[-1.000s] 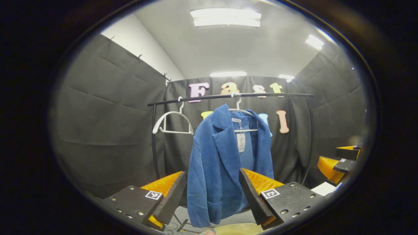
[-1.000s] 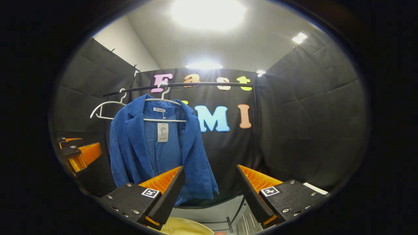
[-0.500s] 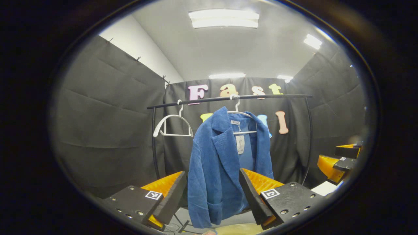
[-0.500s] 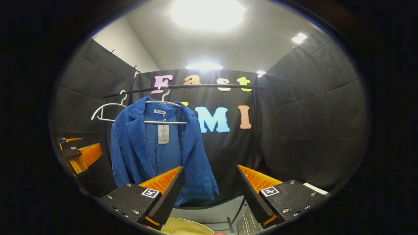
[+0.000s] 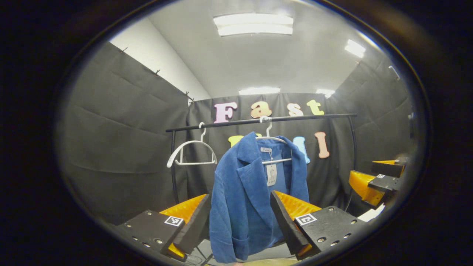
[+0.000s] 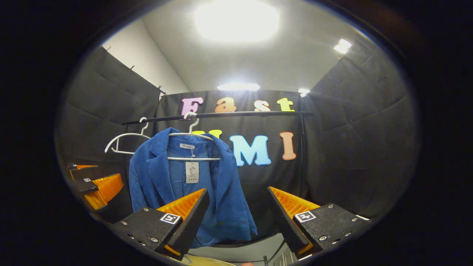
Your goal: Grasp the clothes on the hanger with both hands and then place them into the laundry hamper below.
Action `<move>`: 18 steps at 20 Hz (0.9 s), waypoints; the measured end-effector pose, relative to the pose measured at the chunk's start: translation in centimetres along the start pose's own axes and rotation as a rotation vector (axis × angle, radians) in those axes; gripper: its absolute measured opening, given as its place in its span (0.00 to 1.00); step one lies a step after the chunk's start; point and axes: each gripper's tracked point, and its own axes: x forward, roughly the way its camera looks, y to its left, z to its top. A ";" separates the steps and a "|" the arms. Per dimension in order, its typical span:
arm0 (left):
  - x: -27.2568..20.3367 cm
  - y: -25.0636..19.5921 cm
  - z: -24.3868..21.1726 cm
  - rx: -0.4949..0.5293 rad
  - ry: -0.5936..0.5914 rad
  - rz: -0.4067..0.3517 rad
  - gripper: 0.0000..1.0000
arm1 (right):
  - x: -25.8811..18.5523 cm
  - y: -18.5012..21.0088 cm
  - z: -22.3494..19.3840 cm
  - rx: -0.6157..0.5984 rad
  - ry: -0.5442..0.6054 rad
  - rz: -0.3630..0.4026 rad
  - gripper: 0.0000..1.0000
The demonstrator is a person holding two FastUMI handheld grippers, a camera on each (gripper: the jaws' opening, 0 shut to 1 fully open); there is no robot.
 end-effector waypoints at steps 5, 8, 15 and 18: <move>3.1 -1.3 1.5 -0.013 -0.021 0.020 0.99 | 3.8 0.3 1.4 -0.001 -0.036 0.052 0.96; 5.6 -1.8 2.2 -0.007 -0.036 0.041 0.87 | 6.3 0.2 1.6 0.008 -0.033 0.077 0.96; 10.6 -2.9 1.1 0.005 -0.016 0.111 0.99 | 12.4 0.2 1.6 0.058 -0.042 0.147 0.96; 12.2 -3.4 0.0 0.010 0.008 0.138 0.93 | 15.2 0.3 0.6 0.076 -0.026 0.168 0.96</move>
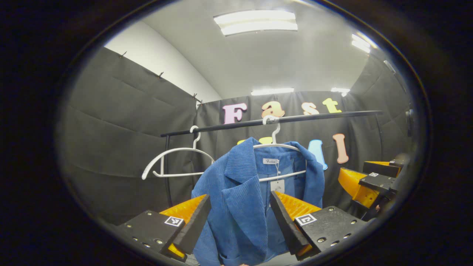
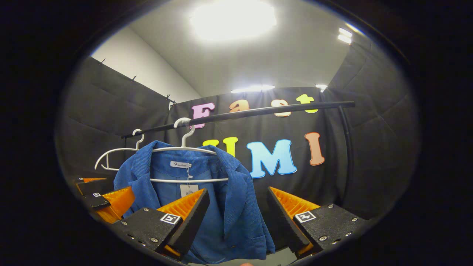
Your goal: Grasp the clothes on the hanger with both hands and then place them into the laundry hamper below.
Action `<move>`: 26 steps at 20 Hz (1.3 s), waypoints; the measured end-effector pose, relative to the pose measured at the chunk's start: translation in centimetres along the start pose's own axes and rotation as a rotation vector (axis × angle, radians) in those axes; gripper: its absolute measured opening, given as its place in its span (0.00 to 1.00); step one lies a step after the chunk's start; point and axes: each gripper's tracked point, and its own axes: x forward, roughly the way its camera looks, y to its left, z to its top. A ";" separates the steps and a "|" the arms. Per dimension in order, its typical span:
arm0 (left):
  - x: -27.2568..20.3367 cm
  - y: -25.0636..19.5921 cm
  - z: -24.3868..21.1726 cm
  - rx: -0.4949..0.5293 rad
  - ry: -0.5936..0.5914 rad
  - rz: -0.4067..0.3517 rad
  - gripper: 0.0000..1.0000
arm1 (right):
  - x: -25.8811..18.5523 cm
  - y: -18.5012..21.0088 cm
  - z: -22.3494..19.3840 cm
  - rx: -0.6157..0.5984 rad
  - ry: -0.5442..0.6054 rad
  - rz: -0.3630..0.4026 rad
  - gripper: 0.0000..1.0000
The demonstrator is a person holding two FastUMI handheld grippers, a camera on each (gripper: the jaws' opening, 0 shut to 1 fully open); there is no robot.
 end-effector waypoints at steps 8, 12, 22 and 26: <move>3.9 -1.3 -1.9 0.044 0.020 0.071 0.99 | 5.2 -0.8 -3.2 0.033 0.049 0.049 0.96; 5.6 -1.2 -3.0 0.079 0.037 0.114 0.93 | 7.5 -0.8 -5.2 0.079 0.089 0.072 0.96; 8.2 -0.7 -6.4 0.125 0.098 0.192 0.93 | 12.4 0.4 -9.8 0.250 0.226 0.134 0.90; 9.0 -0.2 -7.6 0.133 0.118 0.220 0.87 | 13.6 1.3 -11.0 0.332 0.267 0.170 0.69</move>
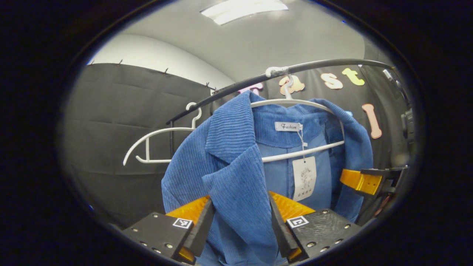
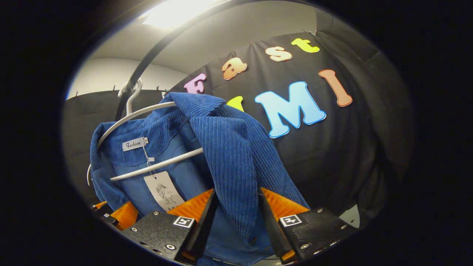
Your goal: Grasp the clothes on the hanger with both hands and then place them into the laundry hamper below.
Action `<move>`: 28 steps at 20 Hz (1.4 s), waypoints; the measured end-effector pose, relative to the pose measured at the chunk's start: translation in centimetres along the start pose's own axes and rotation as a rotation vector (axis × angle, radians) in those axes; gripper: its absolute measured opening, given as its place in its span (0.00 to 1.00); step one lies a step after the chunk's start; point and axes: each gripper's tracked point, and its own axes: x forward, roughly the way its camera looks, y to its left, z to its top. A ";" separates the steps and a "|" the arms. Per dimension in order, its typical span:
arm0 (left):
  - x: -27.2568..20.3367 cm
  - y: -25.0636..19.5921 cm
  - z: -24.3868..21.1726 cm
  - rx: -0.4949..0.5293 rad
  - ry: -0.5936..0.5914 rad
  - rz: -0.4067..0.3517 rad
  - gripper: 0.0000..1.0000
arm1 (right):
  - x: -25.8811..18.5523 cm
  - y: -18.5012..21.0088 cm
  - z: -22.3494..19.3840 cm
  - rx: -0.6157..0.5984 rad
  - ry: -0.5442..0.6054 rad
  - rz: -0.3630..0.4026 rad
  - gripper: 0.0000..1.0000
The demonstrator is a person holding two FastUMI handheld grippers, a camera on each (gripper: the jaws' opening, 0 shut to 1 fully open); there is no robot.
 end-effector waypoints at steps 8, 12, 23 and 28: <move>0.1 1.6 -0.6 -0.025 0.023 -0.011 0.03 | -0.6 0.7 1.7 -0.014 -0.080 0.027 0.05; -1.2 2.7 0.8 -0.036 0.004 -0.026 0.06 | -0.4 0.2 3.6 0.020 -0.127 0.012 0.05; -2.5 9.3 5.2 -0.070 -0.064 0.028 0.06 | 2.1 -2.0 9.7 0.117 -0.245 -0.034 0.05; -2.4 12.5 7.6 -0.135 -0.109 0.067 0.01 | 2.9 -2.9 11.3 0.132 -0.276 -0.047 0.05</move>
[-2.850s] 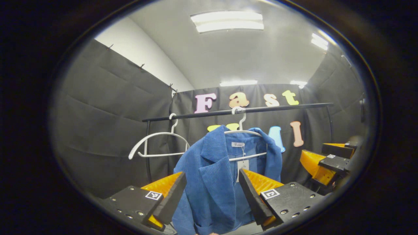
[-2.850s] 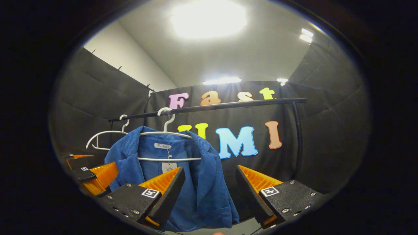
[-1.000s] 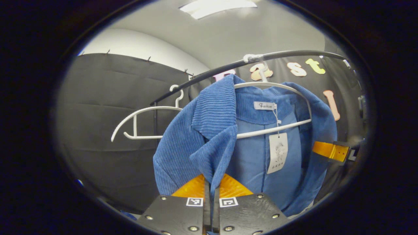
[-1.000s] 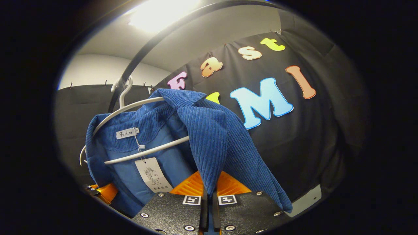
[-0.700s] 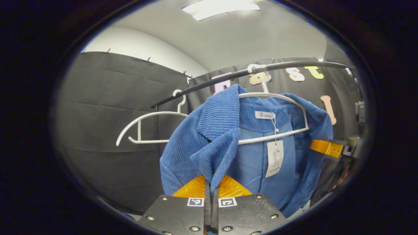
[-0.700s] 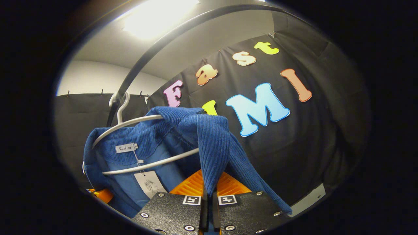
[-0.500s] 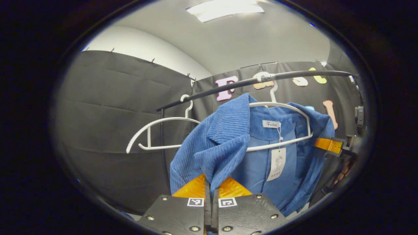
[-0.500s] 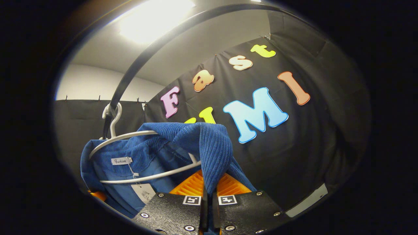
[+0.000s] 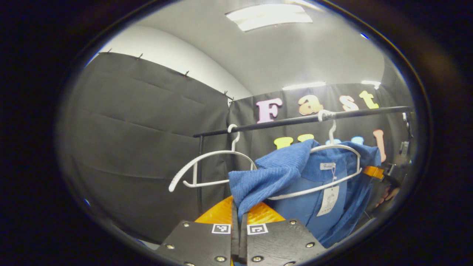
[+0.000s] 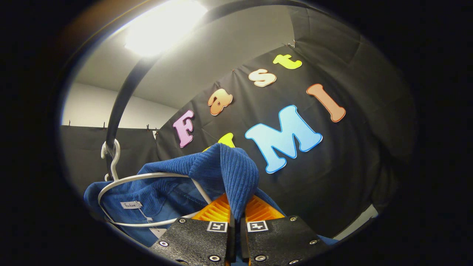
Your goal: Grasp the clothes on the hanger with both hands and then place them into the laundry hamper below.
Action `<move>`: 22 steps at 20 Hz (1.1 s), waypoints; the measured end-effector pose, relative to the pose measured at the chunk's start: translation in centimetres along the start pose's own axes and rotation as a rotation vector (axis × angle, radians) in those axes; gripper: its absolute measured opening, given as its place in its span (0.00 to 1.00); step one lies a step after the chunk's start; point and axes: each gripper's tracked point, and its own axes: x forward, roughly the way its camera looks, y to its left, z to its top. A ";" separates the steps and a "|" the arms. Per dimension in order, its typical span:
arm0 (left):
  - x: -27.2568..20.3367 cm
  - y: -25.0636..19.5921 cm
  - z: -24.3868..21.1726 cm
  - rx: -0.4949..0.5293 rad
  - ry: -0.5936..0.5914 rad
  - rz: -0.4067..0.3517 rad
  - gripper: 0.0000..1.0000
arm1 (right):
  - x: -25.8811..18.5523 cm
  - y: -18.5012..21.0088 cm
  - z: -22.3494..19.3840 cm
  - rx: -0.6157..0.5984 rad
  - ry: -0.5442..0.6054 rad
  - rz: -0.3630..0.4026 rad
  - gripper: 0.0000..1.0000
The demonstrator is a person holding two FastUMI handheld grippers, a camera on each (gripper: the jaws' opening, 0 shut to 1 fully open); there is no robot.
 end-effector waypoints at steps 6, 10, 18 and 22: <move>2.2 3.6 4.4 -0.034 -0.085 0.036 0.06 | 1.5 -1.2 1.5 0.021 -0.029 -0.008 0.05; 5.1 4.4 6.8 -0.027 -0.133 0.025 0.06 | 2.5 -3.4 3.0 0.005 -0.058 -0.057 0.05; 11.3 1.7 3.8 0.048 -0.074 -0.070 0.05 | 3.0 -8.1 -2.1 -0.016 0.092 -0.127 0.05; 10.0 2.0 0.6 0.054 -0.012 -0.091 0.01 | 2.2 -9.4 -3.7 -0.018 0.139 -0.146 0.05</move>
